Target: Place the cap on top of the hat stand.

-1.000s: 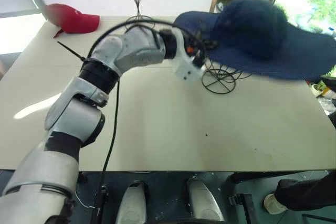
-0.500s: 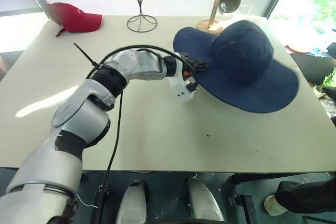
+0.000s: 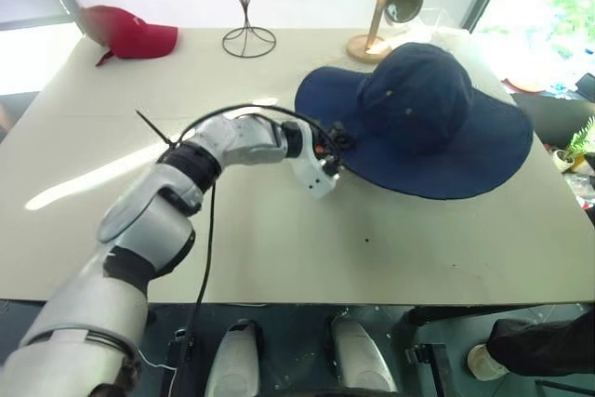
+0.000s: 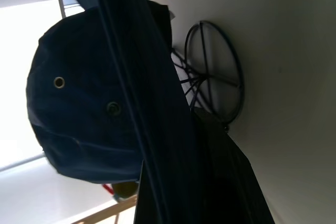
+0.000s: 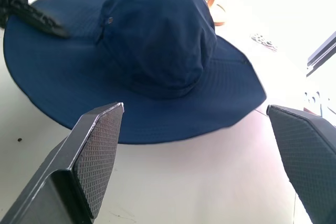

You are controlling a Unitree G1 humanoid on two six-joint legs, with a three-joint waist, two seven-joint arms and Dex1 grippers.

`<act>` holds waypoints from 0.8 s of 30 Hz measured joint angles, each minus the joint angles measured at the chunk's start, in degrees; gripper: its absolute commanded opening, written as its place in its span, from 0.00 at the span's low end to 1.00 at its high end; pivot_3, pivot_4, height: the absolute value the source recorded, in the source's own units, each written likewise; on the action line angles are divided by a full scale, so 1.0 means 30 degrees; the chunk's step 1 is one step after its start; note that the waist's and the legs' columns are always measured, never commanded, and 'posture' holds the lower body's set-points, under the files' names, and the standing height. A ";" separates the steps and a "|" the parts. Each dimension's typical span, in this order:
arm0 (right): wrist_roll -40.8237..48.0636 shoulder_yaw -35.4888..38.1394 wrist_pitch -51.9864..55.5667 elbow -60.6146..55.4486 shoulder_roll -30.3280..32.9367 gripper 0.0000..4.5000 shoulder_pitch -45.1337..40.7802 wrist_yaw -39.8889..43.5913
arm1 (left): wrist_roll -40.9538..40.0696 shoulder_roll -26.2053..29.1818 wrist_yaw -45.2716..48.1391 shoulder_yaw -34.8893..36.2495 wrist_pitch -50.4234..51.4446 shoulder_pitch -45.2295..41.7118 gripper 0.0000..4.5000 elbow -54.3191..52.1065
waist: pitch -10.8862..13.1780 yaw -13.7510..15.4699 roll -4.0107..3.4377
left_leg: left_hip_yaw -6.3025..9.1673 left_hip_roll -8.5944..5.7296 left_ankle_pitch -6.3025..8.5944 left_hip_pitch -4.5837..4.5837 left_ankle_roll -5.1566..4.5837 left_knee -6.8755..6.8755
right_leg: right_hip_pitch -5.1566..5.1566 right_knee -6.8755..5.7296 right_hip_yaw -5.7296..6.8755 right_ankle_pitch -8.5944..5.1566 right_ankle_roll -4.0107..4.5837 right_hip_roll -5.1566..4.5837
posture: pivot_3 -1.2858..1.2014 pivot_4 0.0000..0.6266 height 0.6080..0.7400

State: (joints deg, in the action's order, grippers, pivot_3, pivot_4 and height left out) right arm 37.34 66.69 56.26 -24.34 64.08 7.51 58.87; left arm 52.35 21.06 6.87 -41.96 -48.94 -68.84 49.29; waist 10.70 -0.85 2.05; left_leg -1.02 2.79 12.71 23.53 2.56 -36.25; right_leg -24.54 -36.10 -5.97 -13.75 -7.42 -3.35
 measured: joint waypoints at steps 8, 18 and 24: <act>-0.0073 -0.0273 -0.0457 0.0043 -0.0003 1.00 0.0040 -0.0002 | -0.1396 -0.0051 0.1700 0.0819 0.0395 0.0169 0.01 -0.0785 | -0.0005 0.0012 -0.0008 | 0.0000 -0.0001 0.0000 -0.0002 0.0000 -0.0003 | 0.0003 0.0001 0.0000 0.0004 -0.0009 -0.0001 | 0.52 0.24 0.99; -0.0451 -0.1011 -0.1106 0.0330 -0.0004 1.00 0.0165 -0.0001 | 0.0110 0.0792 0.0605 0.0733 -0.0366 -0.0519 0.80 -0.1159 | -0.0003 0.0003 -0.0005 | 0.0001 -0.0001 0.0000 -0.0002 0.0000 -0.0003 | 0.0003 0.0002 -0.0001 0.0000 -0.0002 0.0000 | 0.52 0.24 0.99; -0.0737 -0.1165 -0.1397 0.0243 -0.0008 1.00 0.0385 0.0058 | -0.2027 0.1836 0.2291 0.1477 -0.1116 0.0521 0.98 -0.2354 | -0.0007 -0.0018 -0.0012 | -0.0001 0.0001 0.0000 -0.0005 0.0000 -0.0001 | 0.0003 -0.0003 -0.0001 0.0004 -0.0005 -0.0001 | 0.52 0.24 0.99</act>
State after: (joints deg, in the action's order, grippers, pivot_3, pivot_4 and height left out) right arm 35.12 63.20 52.07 -23.61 64.06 8.67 59.05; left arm 46.27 26.56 13.74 -37.53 -52.29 -67.28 42.22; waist 10.68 -0.90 2.02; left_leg -1.02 2.80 12.71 23.52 2.56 -36.25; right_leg -24.53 -36.11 -5.98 -13.74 -7.44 -3.35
